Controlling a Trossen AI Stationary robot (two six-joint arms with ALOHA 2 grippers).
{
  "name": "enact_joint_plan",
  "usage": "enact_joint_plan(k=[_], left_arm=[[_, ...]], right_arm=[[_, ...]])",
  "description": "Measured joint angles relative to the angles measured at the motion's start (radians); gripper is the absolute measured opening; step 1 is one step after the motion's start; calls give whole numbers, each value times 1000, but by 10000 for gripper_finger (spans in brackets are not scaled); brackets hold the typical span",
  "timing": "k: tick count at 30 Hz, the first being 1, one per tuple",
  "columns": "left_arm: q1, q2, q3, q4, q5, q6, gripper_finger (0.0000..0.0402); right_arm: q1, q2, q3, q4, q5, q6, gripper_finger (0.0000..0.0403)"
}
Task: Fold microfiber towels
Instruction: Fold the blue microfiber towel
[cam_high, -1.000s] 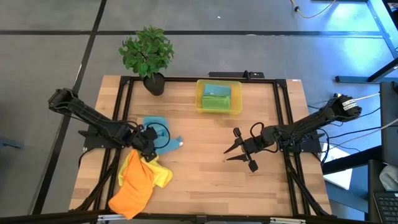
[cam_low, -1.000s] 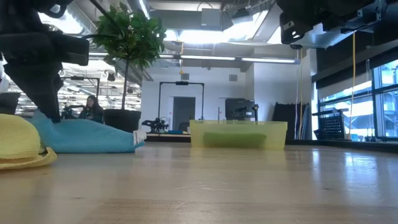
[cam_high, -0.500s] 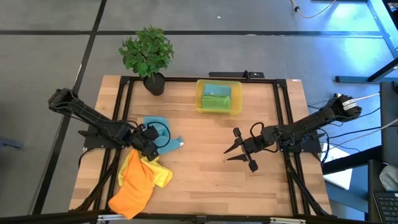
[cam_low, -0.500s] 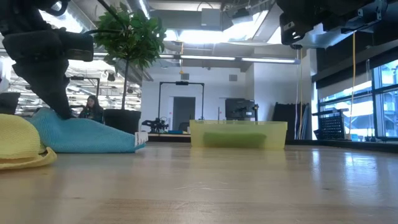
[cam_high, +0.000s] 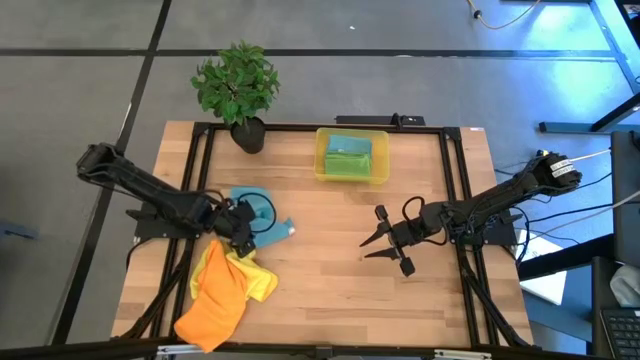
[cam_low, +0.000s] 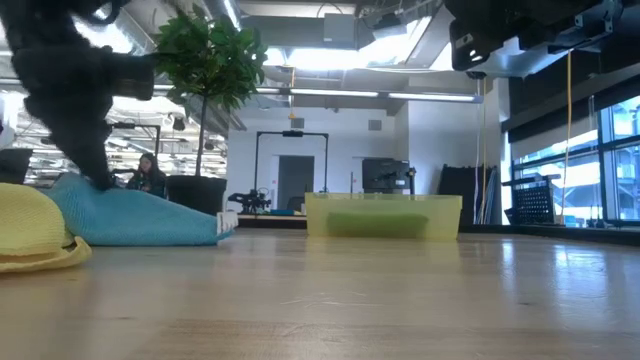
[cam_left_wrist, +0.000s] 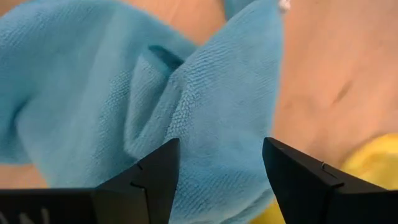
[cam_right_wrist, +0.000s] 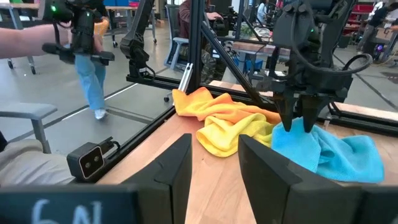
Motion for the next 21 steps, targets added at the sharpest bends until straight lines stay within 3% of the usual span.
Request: enact_joint_plan(k=[4, 10, 16, 21], left_arm=[[15, -1, 68, -13, 31, 67, 220], [15, -2, 155, -171, 15, 88, 220], [15, 3, 136, -273, -1, 40, 220], [14, 3, 62, -208, 58, 38, 220]], right_arm=[[0, 0, 0, 7, 0, -5, 133], [0, 0, 0, 5, 0, -1, 133], [0, 0, 0, 5, 0, -1, 133], [0, 0, 0, 5, 0, -1, 133]])
